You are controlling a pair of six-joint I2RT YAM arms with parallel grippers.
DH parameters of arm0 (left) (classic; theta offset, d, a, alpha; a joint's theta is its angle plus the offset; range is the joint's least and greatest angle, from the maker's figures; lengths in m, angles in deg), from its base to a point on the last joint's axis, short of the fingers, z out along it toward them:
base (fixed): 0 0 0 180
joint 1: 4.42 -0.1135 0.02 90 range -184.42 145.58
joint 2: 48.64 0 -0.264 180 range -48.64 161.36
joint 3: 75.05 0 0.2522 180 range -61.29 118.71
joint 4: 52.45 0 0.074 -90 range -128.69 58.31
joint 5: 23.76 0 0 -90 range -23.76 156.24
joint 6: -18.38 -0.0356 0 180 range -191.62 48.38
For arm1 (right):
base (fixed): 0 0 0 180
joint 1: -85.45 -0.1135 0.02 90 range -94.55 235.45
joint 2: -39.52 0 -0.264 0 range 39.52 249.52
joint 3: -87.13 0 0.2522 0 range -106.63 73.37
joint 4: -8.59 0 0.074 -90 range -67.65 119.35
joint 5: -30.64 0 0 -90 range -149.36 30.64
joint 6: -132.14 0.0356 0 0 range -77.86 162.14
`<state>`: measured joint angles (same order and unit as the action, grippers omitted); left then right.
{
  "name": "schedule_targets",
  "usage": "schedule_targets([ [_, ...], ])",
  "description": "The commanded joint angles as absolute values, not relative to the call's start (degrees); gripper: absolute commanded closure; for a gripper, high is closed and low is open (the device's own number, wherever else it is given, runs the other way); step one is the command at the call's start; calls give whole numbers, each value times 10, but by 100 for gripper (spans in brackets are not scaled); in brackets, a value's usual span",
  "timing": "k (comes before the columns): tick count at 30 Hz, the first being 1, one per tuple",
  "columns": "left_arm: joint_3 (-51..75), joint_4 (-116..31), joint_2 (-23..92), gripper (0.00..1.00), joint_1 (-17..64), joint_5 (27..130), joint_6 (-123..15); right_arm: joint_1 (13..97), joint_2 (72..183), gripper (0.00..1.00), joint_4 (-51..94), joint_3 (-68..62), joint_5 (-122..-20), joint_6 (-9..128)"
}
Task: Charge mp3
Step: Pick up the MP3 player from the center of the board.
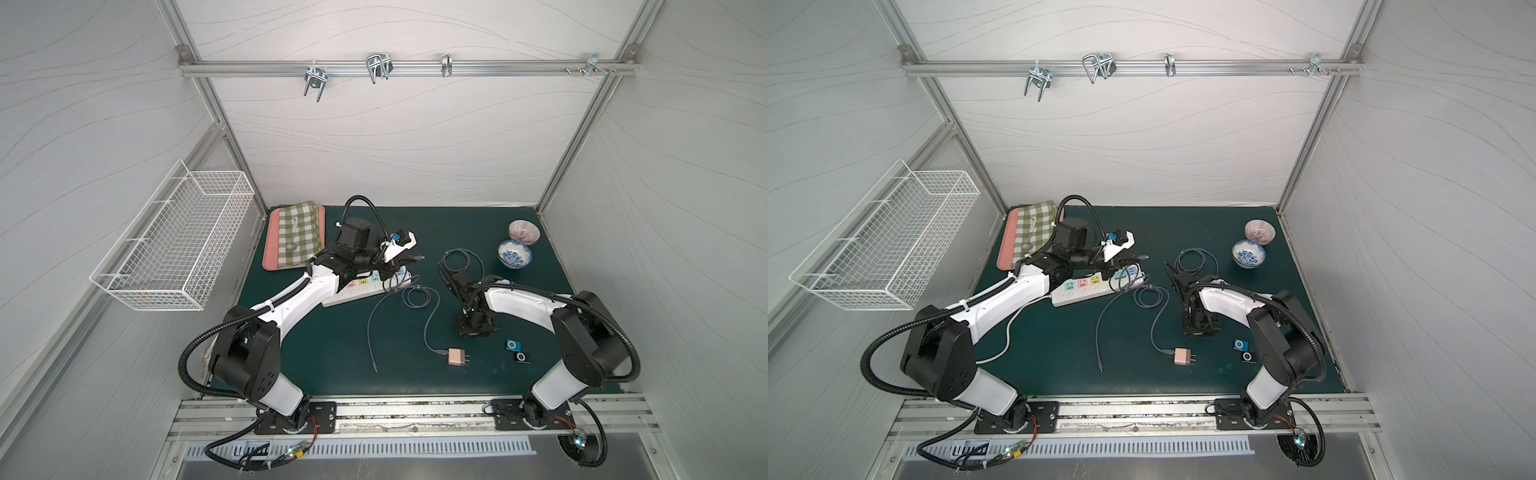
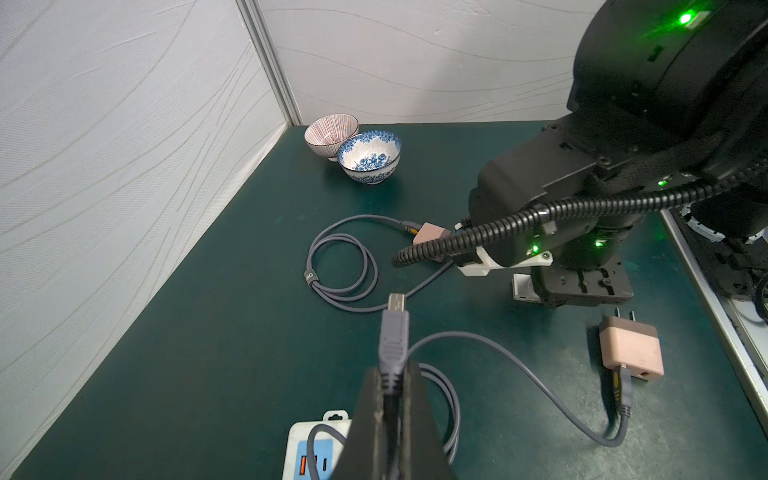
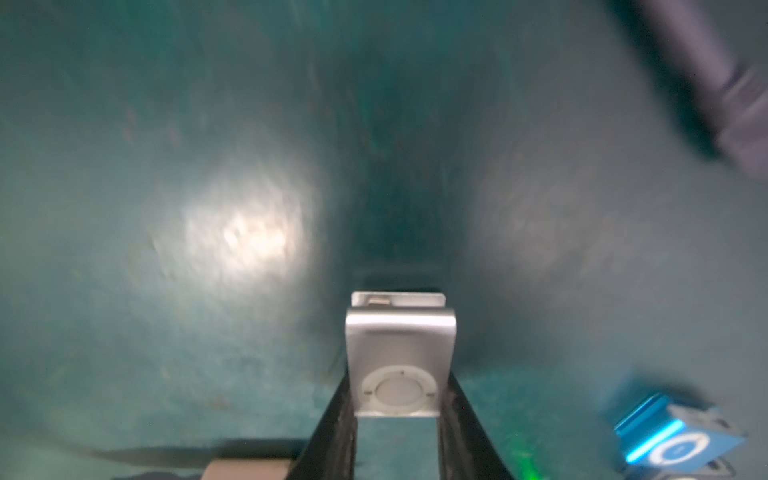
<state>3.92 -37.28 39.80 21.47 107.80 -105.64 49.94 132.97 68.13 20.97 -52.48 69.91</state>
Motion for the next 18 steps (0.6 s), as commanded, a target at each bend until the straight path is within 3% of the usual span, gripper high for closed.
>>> schedule_targets([
  [1, 50, -403, 395, 100, 211, 1081, -1067, 517, 1364, 73, 635, 192, -499, 670],
  [6, 50, -402, 395, 100, 210, 1079, -1067, 525, 1392, 70, 605, 182, -509, 652],
  [14, 54, -402, 399, 100, 209, 1080, -1067, 526, 1382, 52, 602, 210, -497, 671],
  [18, 56, -405, 402, 100, 209, 1082, -1065, 524, 1376, 51, 599, 218, -495, 675],
])
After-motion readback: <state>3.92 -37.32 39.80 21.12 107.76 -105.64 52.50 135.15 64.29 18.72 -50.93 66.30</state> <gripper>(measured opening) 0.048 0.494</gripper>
